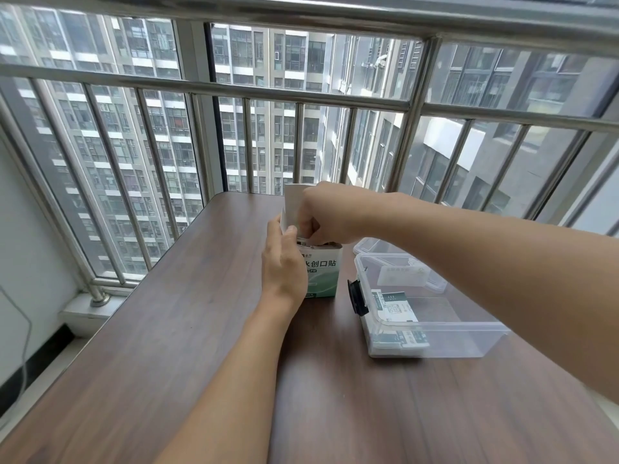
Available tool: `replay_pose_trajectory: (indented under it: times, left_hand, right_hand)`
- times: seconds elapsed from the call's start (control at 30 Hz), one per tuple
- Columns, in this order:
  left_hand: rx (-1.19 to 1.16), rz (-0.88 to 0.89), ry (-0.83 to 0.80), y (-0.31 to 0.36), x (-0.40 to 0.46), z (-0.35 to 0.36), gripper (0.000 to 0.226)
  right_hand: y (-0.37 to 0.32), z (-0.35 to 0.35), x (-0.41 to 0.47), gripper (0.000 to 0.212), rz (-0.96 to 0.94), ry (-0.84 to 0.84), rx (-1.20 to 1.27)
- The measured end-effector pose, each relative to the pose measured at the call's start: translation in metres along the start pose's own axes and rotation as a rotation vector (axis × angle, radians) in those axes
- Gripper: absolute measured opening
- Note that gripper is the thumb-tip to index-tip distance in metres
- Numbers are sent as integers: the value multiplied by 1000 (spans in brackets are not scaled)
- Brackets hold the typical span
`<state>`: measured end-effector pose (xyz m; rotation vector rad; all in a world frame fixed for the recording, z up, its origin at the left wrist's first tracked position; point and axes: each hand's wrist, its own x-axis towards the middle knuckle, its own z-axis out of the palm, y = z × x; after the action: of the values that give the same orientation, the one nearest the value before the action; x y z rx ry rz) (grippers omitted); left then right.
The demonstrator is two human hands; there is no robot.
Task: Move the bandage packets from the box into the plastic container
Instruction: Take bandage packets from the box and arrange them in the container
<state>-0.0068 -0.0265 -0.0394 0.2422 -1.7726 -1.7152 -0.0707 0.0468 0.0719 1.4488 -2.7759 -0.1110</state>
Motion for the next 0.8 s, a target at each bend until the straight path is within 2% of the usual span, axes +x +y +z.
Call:
replay_pose_trajectory:
  times: [0.07, 0.13, 0.3, 0.4, 0.57, 0.73, 0.8]
  left_hand:
    - [-9, -9, -4, 1, 0, 0, 22]
    - [-18, -17, -16, 1, -1, 0, 22]
    - [25, -22, -9, 8, -3, 0, 37]
    - [12, -23, 29, 5, 0, -1, 20]
    - [46, 6, 70, 2, 3, -3, 31]
    - [150, 157, 126, 4, 3, -5, 65]
    - [196, 232, 138, 8, 2, -6, 60]
  right_hand:
    - [2, 0, 1, 20, 7, 10, -15]
    - [5, 0, 0, 14, 14, 31, -7]
    - [14, -8, -2, 12, -5, 121, 20]
    - [15, -10, -4, 12, 13, 116, 51]
    - [22, -12, -11, 7, 45, 95, 187]
    - [29, -21, -24, 9, 90, 90, 380]
    - [29, -27, -30, 9, 86, 120, 398]
